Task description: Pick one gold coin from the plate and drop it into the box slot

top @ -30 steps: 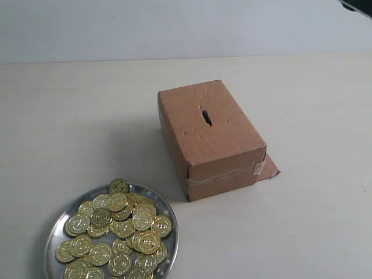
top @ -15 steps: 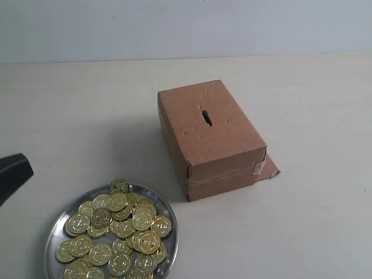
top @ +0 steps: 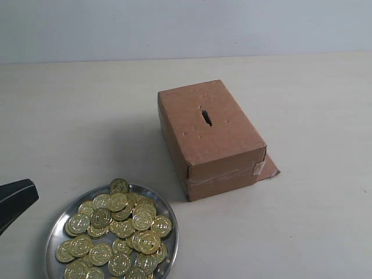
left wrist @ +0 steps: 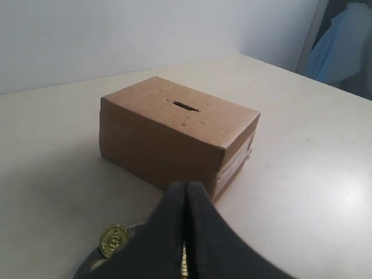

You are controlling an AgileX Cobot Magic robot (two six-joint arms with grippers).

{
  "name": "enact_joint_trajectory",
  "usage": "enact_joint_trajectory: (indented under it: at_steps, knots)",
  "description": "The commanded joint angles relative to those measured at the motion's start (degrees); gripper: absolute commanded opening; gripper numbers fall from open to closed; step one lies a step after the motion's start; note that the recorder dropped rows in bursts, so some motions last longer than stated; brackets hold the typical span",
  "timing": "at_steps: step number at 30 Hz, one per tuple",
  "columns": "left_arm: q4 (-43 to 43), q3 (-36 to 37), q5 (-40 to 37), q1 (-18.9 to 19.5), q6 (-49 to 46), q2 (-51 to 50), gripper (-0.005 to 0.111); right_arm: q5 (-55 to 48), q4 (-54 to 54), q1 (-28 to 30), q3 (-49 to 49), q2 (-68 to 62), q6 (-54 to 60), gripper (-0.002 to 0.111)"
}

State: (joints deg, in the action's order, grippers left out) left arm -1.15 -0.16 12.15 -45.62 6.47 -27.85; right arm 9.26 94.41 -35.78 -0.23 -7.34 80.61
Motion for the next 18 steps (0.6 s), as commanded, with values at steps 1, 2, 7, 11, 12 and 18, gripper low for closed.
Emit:
enact_joint_trajectory:
  at_steps: [1,2,7,11,12,18]
  knots:
    - [-0.56,0.16,-3.04,0.00,-0.40,0.40,0.000,-0.29,-0.83,-0.18,0.23,0.42,0.19,0.000]
    - [-0.56,0.16,-3.79,0.00,-0.28,0.40,0.000,-0.29,-0.14,-0.18,0.23,0.42,0.19,0.000]
    - [-0.56,0.16,-6.47,0.00,0.01,0.40,0.000,-0.51,0.12,-0.18,0.23,0.42,0.07,0.000]
    - [-0.56,0.16,-6.47,0.00,0.01,0.40,0.000,-0.51,0.12,-0.18,0.23,0.42,0.07,0.000]
    - [-0.56,0.16,-6.47,0.00,0.01,0.40,0.000,-0.51,0.12,-0.18,0.23,0.42,0.07,0.000]
    - [-0.56,0.16,-6.36,0.00,-0.23,0.40,0.000,-0.51,0.12,-0.18,0.23,0.42,0.07,0.000]
